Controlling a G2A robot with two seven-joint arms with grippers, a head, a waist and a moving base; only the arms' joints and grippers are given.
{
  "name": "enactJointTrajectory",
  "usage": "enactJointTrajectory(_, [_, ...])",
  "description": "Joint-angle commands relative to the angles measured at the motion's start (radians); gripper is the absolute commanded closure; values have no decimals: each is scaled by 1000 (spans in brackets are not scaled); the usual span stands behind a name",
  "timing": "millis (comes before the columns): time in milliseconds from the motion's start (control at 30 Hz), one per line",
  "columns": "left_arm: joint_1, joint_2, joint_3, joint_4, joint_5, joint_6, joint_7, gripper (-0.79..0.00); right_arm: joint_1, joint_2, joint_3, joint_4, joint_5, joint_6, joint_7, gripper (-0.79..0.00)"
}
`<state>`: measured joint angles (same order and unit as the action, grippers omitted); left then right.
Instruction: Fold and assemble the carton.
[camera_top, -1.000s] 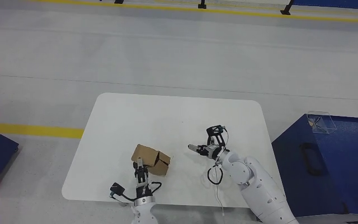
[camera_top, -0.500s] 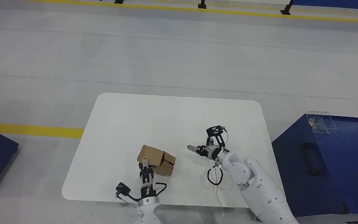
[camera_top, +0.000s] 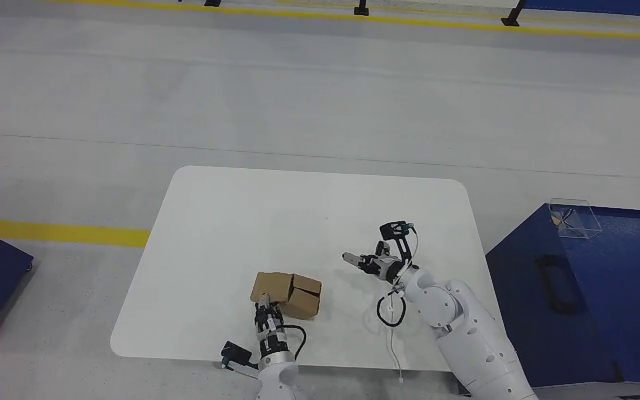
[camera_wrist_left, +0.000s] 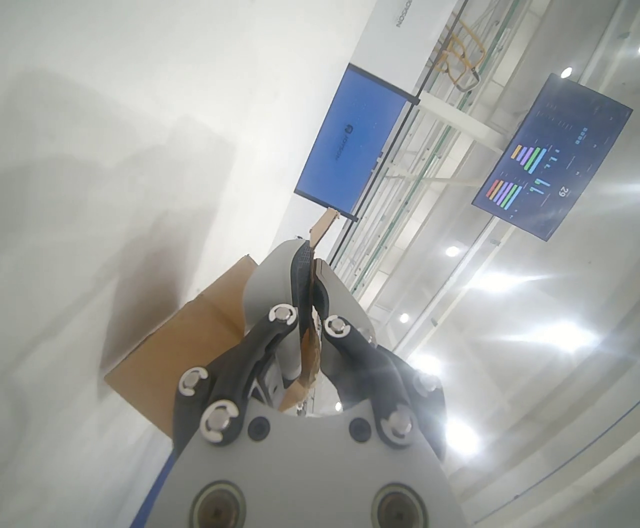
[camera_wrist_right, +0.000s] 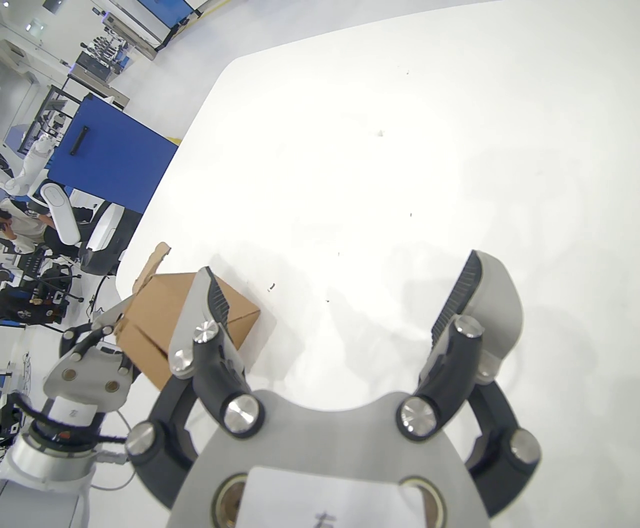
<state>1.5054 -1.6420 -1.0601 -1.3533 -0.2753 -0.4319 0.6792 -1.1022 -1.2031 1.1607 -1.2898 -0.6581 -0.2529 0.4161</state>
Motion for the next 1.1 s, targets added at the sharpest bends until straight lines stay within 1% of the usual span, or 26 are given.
enactJointTrajectory(0, [-14, -3, -7, 33, 12, -23, 19, 0, 2, 0, 0, 2, -2, 3, 2, -785])
enactJointTrajectory(200, [-35, -11, -16, 89, 152, -78, 117, 0, 13, -4, -8, 10, -7, 9, 7, -785])
enactJointTrajectory(333, [-35, -21, -3, 123, 331, -174, 250, 0, 21, -6, -15, 17, -12, 11, 7, -785])
enactJointTrajectory(400, [-34, -27, 6, 140, 435, -206, 328, 0, 24, -7, -17, 20, -14, 10, 8, -785])
enactJointTrajectory(467, [-42, -35, 14, 163, 525, -202, 413, 0, 27, -8, -18, 25, -13, 9, 9, -785])
enactJointTrajectory(533, [-53, -46, 33, 189, 535, -179, 440, 0, 30, -9, -20, 30, -13, 8, 10, -785])
enactJointTrajectory(667, [-71, -48, 65, 197, 436, -174, 379, 0, 37, -11, -22, 39, -10, 5, 11, -785])
enactJointTrajectory(733, [-66, -46, 86, 185, 354, -154, 321, 0, 39, -11, -20, 44, -7, 2, 11, -785])
enactJointTrajectory(833, [-57, -41, 110, 140, 194, -108, 203, 0, 41, -11, -18, 47, -4, 1, 11, -785])
enactJointTrajectory(900, [-44, -36, 109, 97, 101, -97, 131, 0, 41, -11, -15, 47, -3, -1, 10, -785])
enactJointTrajectory(967, [-31, -33, 92, 70, 53, -78, 93, 0, 38, -11, -11, 46, -1, -3, 9, -785])
enactJointTrajectory(1067, [-35, -33, 73, 79, 44, -40, 72, 0, 34, -10, -6, 44, -1, -5, 7, -785])
